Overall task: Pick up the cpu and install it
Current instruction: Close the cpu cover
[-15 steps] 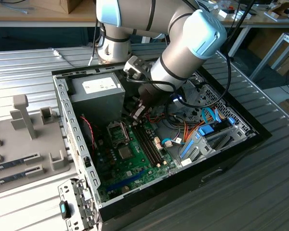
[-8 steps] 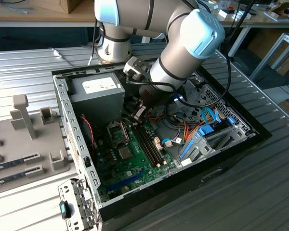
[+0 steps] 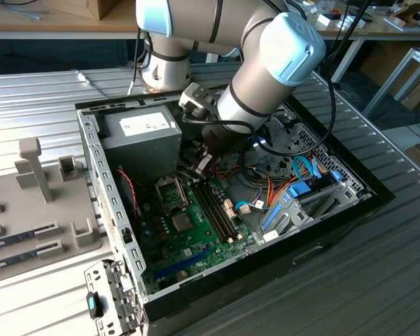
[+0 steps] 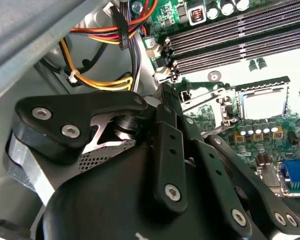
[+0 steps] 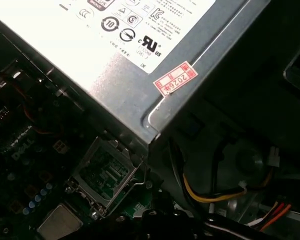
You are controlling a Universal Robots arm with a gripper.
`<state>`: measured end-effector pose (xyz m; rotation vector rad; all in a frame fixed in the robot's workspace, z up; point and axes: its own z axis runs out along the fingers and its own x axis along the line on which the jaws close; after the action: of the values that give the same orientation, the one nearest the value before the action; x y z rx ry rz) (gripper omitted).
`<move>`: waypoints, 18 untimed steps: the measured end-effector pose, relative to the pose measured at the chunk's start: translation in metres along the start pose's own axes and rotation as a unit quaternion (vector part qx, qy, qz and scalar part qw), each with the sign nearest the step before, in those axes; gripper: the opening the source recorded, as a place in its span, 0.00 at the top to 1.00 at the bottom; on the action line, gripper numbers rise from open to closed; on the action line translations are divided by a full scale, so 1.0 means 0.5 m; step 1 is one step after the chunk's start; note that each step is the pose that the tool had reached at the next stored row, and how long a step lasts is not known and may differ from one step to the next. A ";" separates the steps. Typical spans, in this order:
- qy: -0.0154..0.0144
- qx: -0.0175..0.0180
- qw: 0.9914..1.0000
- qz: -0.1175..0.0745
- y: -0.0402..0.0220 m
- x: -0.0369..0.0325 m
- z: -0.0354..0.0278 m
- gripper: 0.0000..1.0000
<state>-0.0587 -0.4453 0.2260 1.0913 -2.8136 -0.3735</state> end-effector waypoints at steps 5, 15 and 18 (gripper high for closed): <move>-0.001 -0.001 1.000 0.000 0.014 0.016 0.009 0.89; -0.014 -0.016 1.000 -0.004 0.009 0.014 0.036 0.89; -0.015 -0.016 1.000 -0.004 0.008 0.013 0.045 0.89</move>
<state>-0.0703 -0.4426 0.2055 1.1001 -2.8186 -0.4385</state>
